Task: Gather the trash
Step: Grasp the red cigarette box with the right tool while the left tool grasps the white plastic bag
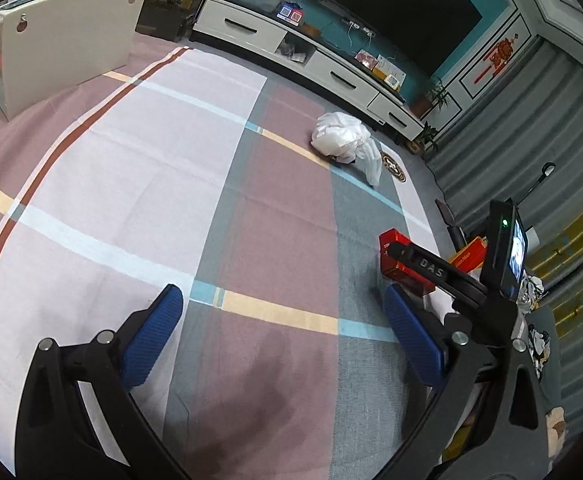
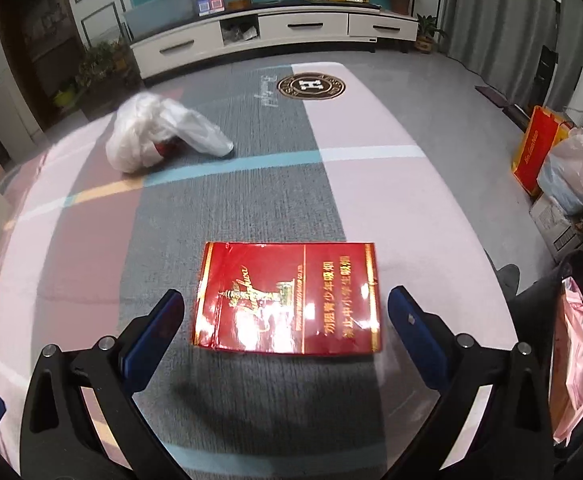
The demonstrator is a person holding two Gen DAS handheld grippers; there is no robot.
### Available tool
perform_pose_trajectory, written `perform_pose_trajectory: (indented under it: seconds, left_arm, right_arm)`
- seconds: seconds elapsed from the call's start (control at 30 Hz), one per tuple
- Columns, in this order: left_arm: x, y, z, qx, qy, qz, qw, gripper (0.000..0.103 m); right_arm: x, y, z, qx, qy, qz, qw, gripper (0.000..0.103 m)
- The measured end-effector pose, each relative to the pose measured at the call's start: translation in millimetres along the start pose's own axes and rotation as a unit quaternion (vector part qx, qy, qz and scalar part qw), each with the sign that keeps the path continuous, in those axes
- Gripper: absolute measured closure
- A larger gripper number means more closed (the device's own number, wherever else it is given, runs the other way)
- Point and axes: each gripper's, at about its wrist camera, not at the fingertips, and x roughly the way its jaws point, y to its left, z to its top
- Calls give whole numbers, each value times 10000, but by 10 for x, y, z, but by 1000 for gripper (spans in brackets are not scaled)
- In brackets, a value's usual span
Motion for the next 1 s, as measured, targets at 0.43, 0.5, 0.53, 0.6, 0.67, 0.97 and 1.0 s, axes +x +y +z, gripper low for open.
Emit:
perform_pose_trajectory:
  seconds: [0.43,0.5,0.53,0.6,0.67,0.97,1.0]
  left_arm:
    - [472,-492,527,830,-96,268,9961,3]
    - [670,-659,772,912,-93,201,9956,3]
    - [761,-731,882,904,-105,186,9957,3]
    - [975,-863,1118,780,-110,53,9969,3]
    - [1174,-940,1297,559,-122,-34,9984,3]
    - [2043,-937,1504,-88,251,521,9983,45]
    - [2066,-906,1488,-121,285,531,9981,49]
  right_arm:
    - [-165,-491,-44,420,-191,506,9977,14]
    - [-230,-606,-62,496,-243,672,9962,13]
    - [-247,-642,-68,522,-262,721,9957,13]
    - [-262,-710,-52,586,-245,808,9947,13]
    - [-290,-758,12,631,-231,938,9933,13]
    - [-327,-925,20,668,-334,960,9926,13]
    - [-325,-950,19,693,-327,942,9926,13]
